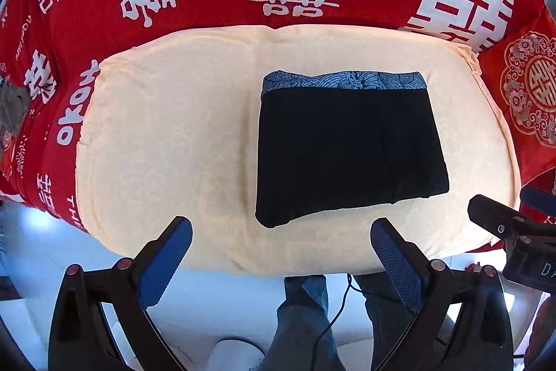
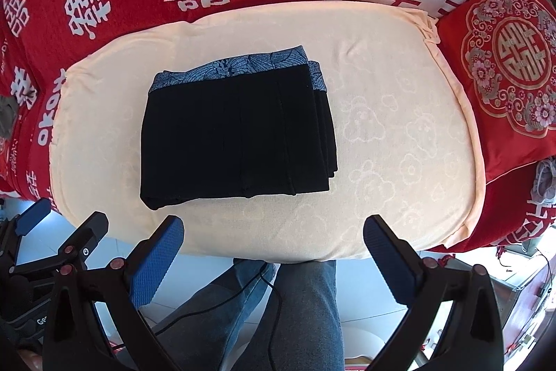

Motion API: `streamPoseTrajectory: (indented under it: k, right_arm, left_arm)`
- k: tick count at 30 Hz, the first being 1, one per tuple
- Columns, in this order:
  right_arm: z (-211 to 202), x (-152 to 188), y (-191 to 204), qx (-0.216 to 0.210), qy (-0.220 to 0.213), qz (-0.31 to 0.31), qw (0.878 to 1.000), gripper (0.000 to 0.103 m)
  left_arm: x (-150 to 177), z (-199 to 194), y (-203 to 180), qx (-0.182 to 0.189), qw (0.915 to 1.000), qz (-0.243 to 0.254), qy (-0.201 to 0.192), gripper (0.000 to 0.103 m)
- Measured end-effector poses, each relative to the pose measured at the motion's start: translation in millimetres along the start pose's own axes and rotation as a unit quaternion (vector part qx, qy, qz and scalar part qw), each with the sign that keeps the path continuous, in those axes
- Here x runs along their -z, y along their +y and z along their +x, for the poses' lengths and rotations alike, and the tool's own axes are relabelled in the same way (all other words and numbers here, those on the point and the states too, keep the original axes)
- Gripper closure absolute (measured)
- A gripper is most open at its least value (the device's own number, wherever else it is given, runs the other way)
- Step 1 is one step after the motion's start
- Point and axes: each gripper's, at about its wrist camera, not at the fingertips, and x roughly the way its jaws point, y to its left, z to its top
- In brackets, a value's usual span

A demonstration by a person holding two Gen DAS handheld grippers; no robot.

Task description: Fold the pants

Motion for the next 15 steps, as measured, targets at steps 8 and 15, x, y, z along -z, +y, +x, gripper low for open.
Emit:
streamPoseTrajectory:
  k: [8,15]
  right_arm:
    - [-2.1,-2.3,2.5,0.004,-0.003,-0.006,1.000,0.000]
    - [-3.4,-2.1,3.8,0.005,-0.004,-0.007,1.000,0.000]
  left_arm:
    - [0.6,-1.3,1.8,0.000,1.0000,-0.001,-0.002,0.000]
    - [0.6,-1.5,1.4,-0.001,1.0000,-0.002,-0.002,0.000]
